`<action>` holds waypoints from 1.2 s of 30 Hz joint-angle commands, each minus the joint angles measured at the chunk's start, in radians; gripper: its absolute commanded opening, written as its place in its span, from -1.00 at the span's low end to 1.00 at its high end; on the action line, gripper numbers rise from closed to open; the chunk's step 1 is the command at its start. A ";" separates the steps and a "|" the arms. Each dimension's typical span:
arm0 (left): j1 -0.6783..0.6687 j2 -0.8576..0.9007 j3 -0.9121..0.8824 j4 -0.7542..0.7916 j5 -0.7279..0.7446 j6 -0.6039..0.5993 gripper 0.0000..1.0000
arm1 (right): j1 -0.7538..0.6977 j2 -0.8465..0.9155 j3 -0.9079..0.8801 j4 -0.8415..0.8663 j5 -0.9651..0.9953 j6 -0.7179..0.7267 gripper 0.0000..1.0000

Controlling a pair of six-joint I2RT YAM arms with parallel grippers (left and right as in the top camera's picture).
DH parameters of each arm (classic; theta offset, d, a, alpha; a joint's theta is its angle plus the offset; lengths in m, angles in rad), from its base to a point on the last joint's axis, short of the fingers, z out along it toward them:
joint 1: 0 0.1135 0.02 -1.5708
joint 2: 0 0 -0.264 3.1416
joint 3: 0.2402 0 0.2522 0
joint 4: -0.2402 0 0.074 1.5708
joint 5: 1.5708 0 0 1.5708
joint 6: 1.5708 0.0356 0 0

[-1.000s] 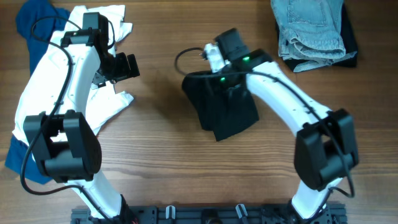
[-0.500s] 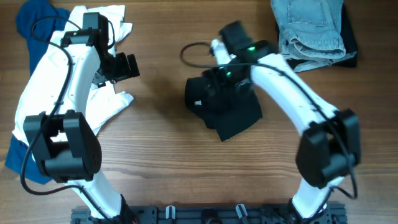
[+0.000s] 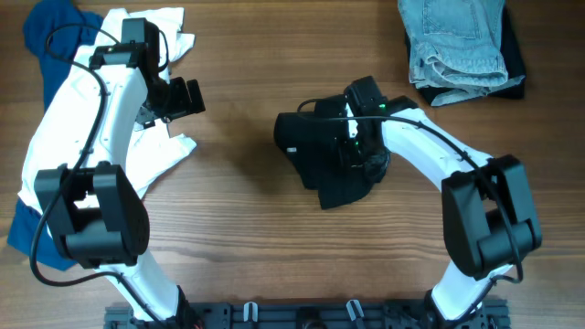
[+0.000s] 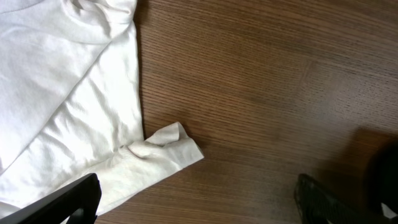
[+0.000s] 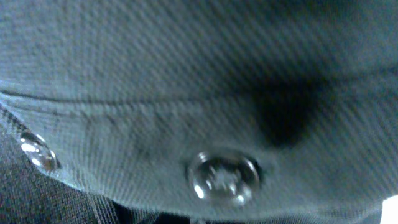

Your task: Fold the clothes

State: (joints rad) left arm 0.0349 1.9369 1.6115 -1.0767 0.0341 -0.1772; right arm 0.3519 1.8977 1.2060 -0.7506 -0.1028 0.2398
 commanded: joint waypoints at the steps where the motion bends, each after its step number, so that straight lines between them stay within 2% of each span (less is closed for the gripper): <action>1: 0.003 -0.020 0.010 0.000 -0.010 0.013 1.00 | -0.095 0.042 -0.025 0.168 0.167 -0.069 -0.86; 2: 0.003 -0.020 0.010 0.000 -0.010 0.013 1.00 | -0.122 0.041 -0.018 0.254 0.147 -0.164 -0.86; 3: 0.003 -0.020 0.010 0.000 -0.010 0.013 1.00 | -0.129 0.040 -0.001 0.264 0.115 -0.217 -0.77; 5: 0.003 -0.020 0.010 -0.004 -0.034 0.013 1.00 | -0.130 0.026 0.067 0.227 0.026 -0.319 -0.50; 9: 0.023 -0.020 0.010 -0.003 -0.062 0.013 1.00 | -0.072 -0.060 0.249 0.055 -0.036 -0.441 0.47; 11: 0.048 -0.020 0.010 -0.004 -0.062 0.013 1.00 | -0.006 -0.083 0.296 0.011 -0.036 -0.469 0.67; 12: 0.062 -0.020 0.010 -0.004 -0.062 0.013 1.00 | 0.021 -0.084 0.298 0.009 -0.036 -0.469 0.71; 16: 0.141 -0.020 0.010 -0.005 -0.061 0.013 1.00 | 0.155 -0.014 0.278 0.003 -0.023 -0.468 0.71; 19: 0.180 -0.020 0.010 -0.009 -0.061 0.013 1.00 | 0.187 0.065 0.277 0.001 0.051 -0.465 0.68; 28: 0.209 -0.020 0.010 -0.016 -0.061 0.013 1.00 | 0.172 0.246 0.275 -0.031 0.254 -0.446 0.64; 31: 0.209 -0.020 0.010 -0.015 -0.061 0.013 1.00 | 0.159 0.272 0.274 -0.049 0.262 -0.445 0.62; 33: 0.209 -0.020 0.010 -0.015 -0.061 0.013 1.00 | 0.144 0.280 0.271 -0.051 0.262 -0.445 0.52; 35: 0.209 -0.020 0.010 -0.015 -0.061 0.013 1.00 | 0.124 0.290 0.271 -0.047 0.262 -0.445 0.17; 36: 0.209 -0.020 0.010 -0.015 -0.061 0.013 1.00 | 0.114 0.299 0.271 -0.042 0.264 -0.438 -0.09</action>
State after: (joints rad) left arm 0.2398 1.9369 1.6115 -1.0920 -0.0185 -0.1772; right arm 0.5137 2.1212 1.4952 -0.7795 0.1291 -0.2127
